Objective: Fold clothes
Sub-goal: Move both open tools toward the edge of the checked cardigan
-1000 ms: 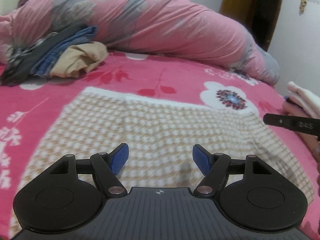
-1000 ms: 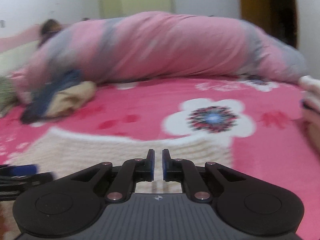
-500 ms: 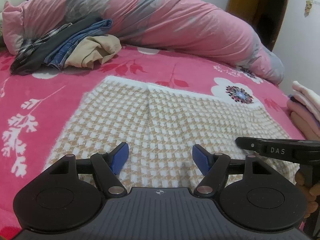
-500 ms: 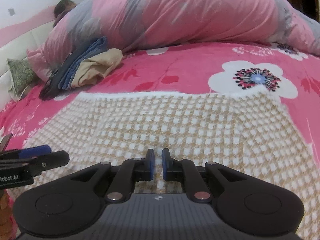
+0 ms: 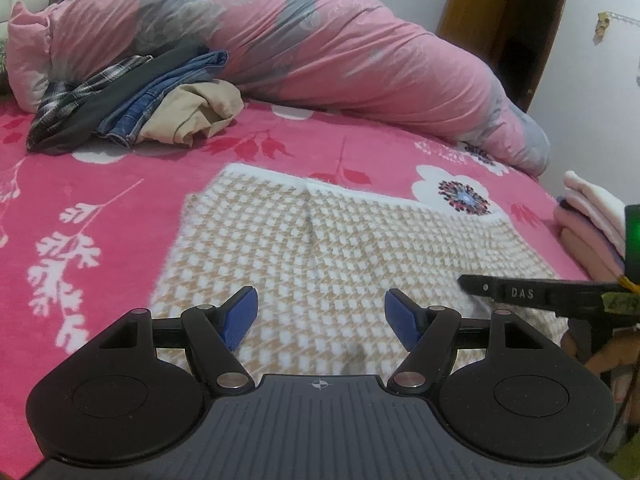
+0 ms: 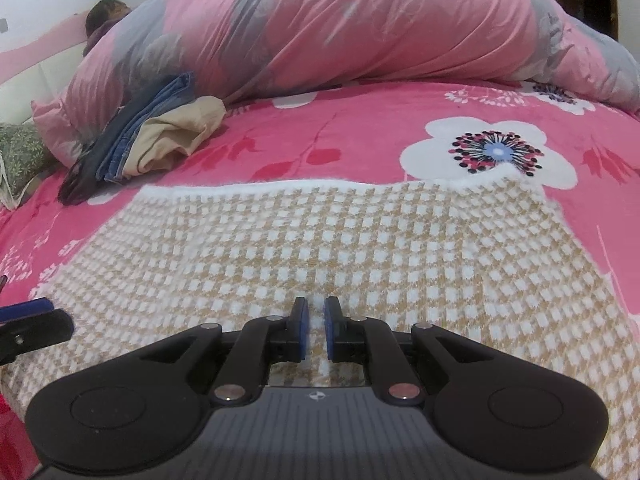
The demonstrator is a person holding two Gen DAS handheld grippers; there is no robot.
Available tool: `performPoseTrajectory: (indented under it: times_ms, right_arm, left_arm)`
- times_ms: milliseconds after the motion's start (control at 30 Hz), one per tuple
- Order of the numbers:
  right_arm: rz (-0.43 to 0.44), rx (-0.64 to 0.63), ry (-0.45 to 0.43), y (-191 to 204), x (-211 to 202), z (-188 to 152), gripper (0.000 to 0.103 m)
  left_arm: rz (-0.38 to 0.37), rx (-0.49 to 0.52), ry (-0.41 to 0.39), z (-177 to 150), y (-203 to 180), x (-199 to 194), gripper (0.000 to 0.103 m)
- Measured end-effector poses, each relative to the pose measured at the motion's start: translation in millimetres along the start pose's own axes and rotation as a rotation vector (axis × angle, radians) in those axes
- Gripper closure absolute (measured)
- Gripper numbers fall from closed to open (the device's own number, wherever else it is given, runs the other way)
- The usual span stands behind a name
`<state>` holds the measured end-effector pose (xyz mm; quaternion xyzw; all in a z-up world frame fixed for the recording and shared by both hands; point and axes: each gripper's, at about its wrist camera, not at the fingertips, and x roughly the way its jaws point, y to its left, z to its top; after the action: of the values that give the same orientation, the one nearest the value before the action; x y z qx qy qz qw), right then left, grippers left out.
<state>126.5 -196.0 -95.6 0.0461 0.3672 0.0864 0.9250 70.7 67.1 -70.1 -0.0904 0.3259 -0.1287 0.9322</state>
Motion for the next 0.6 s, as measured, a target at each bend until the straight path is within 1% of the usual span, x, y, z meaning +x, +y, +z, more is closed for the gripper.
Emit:
performPoseTrajectory:
  times_ms: [267,600]
  right_arm:
    - [-0.021,0.008,-0.006,3,0,-1,0.094]
    - [-0.01,-0.002,0.007,2,0,1,0.093]
  left_arm:
    - [0.003,0.025,0.014,-5,4,-13,0.032]
    - [0.035,0.002,0.031,-12,9,-19,0.032]
